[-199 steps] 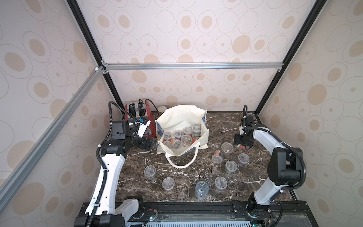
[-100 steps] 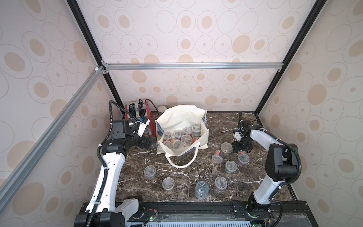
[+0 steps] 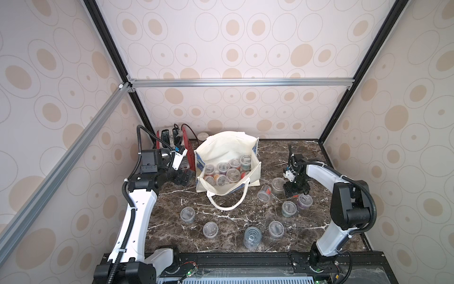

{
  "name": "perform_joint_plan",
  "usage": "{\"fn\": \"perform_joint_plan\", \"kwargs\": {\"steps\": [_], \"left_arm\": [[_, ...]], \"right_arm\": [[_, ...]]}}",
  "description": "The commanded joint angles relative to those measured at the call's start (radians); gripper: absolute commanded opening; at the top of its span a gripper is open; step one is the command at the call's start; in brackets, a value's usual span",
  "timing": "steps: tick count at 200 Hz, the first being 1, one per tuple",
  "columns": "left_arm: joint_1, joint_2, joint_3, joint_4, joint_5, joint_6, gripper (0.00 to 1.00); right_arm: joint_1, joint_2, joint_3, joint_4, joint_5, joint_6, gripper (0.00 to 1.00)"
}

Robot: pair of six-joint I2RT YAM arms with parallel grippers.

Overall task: Take out the seed jars from the canvas bag
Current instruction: Place the seed jar at the center of the board.

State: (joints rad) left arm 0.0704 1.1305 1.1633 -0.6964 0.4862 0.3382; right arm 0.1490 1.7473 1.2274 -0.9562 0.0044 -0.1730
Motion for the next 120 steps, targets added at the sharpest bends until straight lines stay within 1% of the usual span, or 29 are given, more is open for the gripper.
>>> {"fn": "perform_joint_plan", "kwargs": {"steps": [1, 16, 27, 49, 64, 69, 73, 84, 98, 105, 114, 120], "left_arm": [[0.005, 0.013, 0.028, -0.003, 0.036, 0.021, 0.98], [0.006, 0.024, 0.047, -0.044, 0.084, 0.047, 0.98], [0.005, 0.025, 0.052, -0.08, 0.136, 0.076, 0.98], [0.005, 0.0, 0.032, -0.119, 0.219, 0.122, 0.98], [0.004, -0.021, 0.036, -0.146, 0.242, 0.148, 0.98], [0.006, -0.023, 0.04, -0.156, 0.244, 0.149, 0.98], [0.006, -0.025, 0.045, -0.166, 0.244, 0.153, 0.98], [0.005, -0.022, 0.053, -0.201, 0.25, 0.174, 0.98], [0.005, -0.017, 0.063, -0.231, 0.253, 0.189, 0.98], [0.005, -0.015, 0.069, -0.244, 0.255, 0.191, 0.98], [0.006, -0.015, 0.075, -0.255, 0.259, 0.188, 0.98], [0.005, -0.018, 0.071, -0.255, 0.265, 0.184, 0.98]], "right_arm": [[0.023, -0.055, 0.001, -0.066, 0.029, 0.02, 0.79], [0.023, -0.081, 0.019, -0.074, 0.049, 0.056, 0.81], [0.023, -0.11, 0.034, -0.079, 0.039, 0.085, 0.82], [0.023, -0.187, 0.035, -0.072, -0.023, 0.13, 0.85], [0.024, -0.224, 0.049, -0.084, -0.058, 0.152, 0.85], [0.024, -0.234, 0.056, -0.091, -0.074, 0.164, 0.9], [0.026, -0.24, 0.065, -0.097, -0.096, 0.168, 0.91], [0.04, -0.268, 0.086, -0.102, -0.155, 0.174, 0.9], [0.076, -0.323, 0.099, -0.077, -0.191, 0.188, 0.89], [0.102, -0.356, 0.103, -0.046, -0.203, 0.198, 0.88], [0.125, -0.398, 0.1, 0.018, -0.222, 0.224, 0.85], [0.168, -0.422, 0.097, 0.069, -0.239, 0.248, 0.83]]}}
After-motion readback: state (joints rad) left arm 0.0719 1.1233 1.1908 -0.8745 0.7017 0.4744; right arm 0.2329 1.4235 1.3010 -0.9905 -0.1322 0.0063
